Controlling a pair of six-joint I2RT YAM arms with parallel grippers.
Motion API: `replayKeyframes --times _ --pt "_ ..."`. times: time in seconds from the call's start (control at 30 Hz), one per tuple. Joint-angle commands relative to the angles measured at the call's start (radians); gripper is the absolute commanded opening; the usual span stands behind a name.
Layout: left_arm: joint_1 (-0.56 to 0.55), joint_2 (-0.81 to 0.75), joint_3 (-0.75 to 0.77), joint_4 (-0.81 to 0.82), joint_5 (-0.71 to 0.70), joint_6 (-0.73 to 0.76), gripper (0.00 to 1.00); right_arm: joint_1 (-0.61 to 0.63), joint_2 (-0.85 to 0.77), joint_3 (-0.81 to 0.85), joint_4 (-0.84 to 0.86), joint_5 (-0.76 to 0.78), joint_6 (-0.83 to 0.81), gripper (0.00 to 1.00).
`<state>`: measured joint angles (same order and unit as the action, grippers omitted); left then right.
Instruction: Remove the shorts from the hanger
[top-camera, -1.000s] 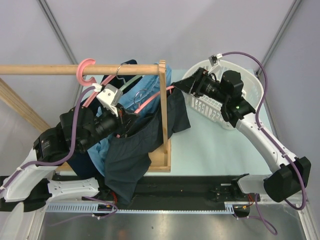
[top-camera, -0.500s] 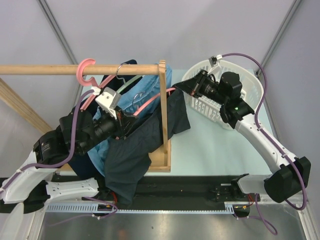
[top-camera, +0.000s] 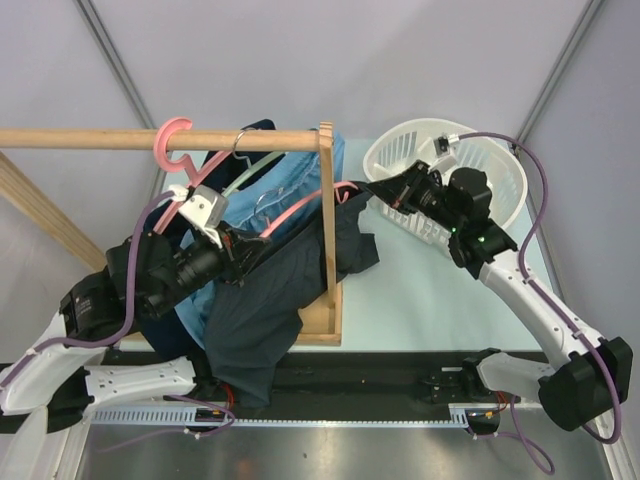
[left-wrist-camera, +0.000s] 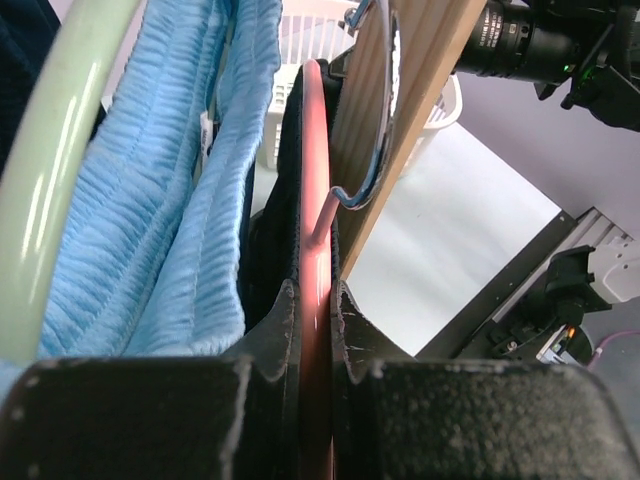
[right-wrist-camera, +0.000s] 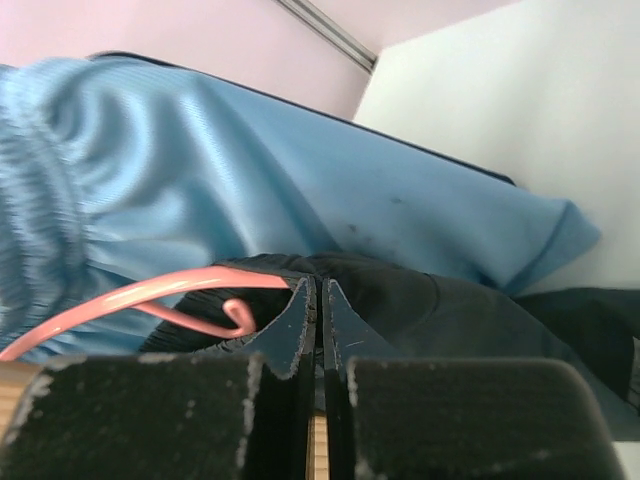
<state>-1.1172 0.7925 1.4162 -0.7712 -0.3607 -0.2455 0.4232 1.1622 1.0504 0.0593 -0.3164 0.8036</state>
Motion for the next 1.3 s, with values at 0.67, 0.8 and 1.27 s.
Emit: replayKeyframes --times 0.67,0.8,1.27 --pt "-0.004 -0.113 -0.081 0.317 -0.026 0.011 0.00 0.072 0.014 -0.116 -0.070 0.074 -0.164 0.00" --pt "-0.004 -0.200 -0.224 0.600 -0.055 0.098 0.00 0.078 0.014 -0.104 -0.020 -0.013 -0.130 0.00" --pt "-0.006 -0.122 -0.310 0.779 -0.050 0.203 0.00 0.091 0.048 0.060 -0.022 -0.122 -0.090 0.00"
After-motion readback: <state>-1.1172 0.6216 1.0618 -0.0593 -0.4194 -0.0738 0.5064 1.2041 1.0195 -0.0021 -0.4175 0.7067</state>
